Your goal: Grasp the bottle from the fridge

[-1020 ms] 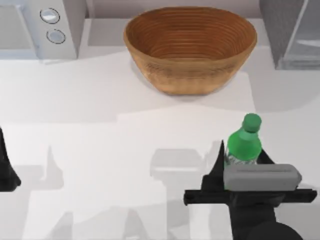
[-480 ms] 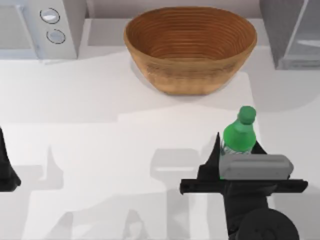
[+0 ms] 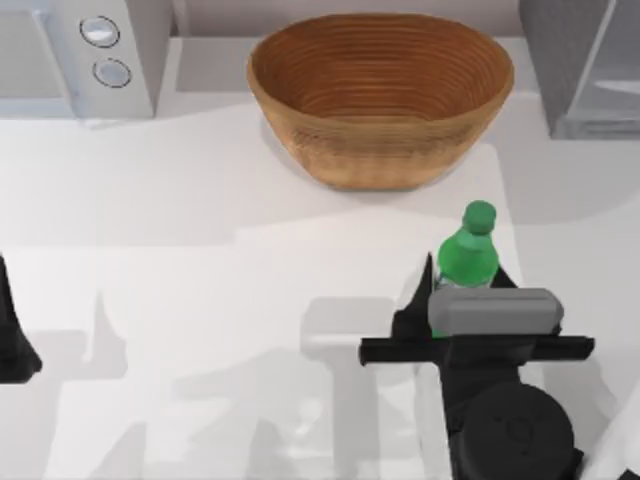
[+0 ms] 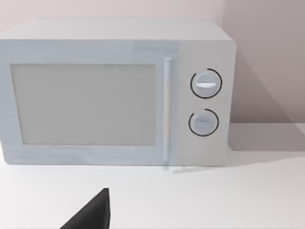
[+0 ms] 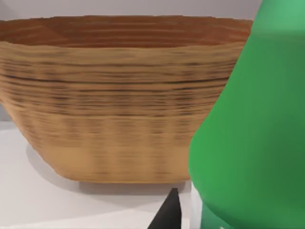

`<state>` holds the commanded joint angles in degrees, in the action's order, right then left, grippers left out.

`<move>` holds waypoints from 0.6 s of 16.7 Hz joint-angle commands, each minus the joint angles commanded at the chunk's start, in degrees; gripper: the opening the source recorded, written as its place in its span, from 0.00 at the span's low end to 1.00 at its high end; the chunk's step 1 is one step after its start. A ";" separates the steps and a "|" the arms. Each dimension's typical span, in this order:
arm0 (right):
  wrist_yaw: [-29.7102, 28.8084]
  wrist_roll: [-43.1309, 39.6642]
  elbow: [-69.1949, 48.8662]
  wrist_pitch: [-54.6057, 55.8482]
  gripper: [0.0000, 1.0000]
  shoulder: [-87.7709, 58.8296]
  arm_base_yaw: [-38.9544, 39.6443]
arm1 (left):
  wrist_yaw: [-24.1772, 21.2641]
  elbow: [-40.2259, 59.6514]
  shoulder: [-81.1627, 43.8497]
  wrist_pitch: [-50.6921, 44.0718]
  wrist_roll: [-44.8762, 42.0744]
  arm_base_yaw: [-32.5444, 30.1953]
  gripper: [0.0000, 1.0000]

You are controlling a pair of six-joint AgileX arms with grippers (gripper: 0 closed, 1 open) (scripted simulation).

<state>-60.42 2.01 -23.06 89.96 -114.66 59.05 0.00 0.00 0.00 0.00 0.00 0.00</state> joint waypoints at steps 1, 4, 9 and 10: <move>0.00 0.00 0.00 0.00 0.00 0.00 0.00 | 0.00 0.00 0.00 0.00 0.00 0.00 1.00; 0.00 0.00 0.00 0.00 0.15 0.00 0.00 | 0.00 0.00 0.00 0.00 0.00 0.00 1.00; 0.00 0.00 0.00 0.00 0.53 0.00 0.00 | 0.00 0.00 0.00 0.00 0.00 0.00 1.00; 0.00 0.00 0.00 0.00 0.60 0.00 0.00 | 0.00 0.00 0.00 0.00 0.00 0.00 1.00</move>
<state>-60.42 2.01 -23.06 89.96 -114.66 59.05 0.00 0.00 0.00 0.00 0.00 0.00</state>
